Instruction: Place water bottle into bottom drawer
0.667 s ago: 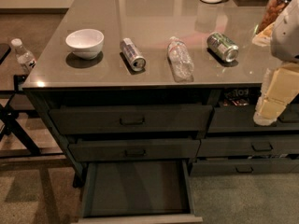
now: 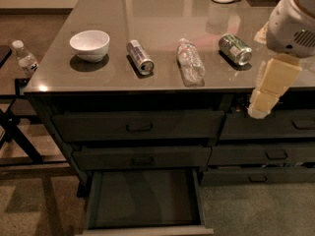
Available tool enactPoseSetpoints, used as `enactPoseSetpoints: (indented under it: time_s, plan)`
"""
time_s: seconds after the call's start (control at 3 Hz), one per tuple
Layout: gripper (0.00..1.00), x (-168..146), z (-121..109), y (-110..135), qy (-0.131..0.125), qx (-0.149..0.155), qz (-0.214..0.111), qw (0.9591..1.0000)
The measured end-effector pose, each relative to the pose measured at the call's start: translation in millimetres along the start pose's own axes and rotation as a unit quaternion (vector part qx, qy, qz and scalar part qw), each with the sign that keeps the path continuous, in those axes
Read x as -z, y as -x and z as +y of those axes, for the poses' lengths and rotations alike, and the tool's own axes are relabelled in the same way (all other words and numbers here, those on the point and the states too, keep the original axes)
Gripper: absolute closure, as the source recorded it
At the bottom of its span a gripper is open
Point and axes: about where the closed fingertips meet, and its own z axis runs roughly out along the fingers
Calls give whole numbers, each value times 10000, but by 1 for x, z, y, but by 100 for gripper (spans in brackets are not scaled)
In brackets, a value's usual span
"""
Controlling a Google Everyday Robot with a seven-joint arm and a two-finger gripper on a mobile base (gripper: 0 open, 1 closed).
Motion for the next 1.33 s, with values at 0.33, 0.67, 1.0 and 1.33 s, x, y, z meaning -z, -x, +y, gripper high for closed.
enactPoseSetpoints:
  time_s: [0.33,0.67,1.0,1.33]
  plan:
    - [0,-21,-9,13,251,-241,153,9993]
    - [0,-22,-11,16,214,-256,119,9994]
    - [0,-29,-18,21,368,-474,-123,9981]
    - [0,-52,-42,31,657,-1059,-132,9921]
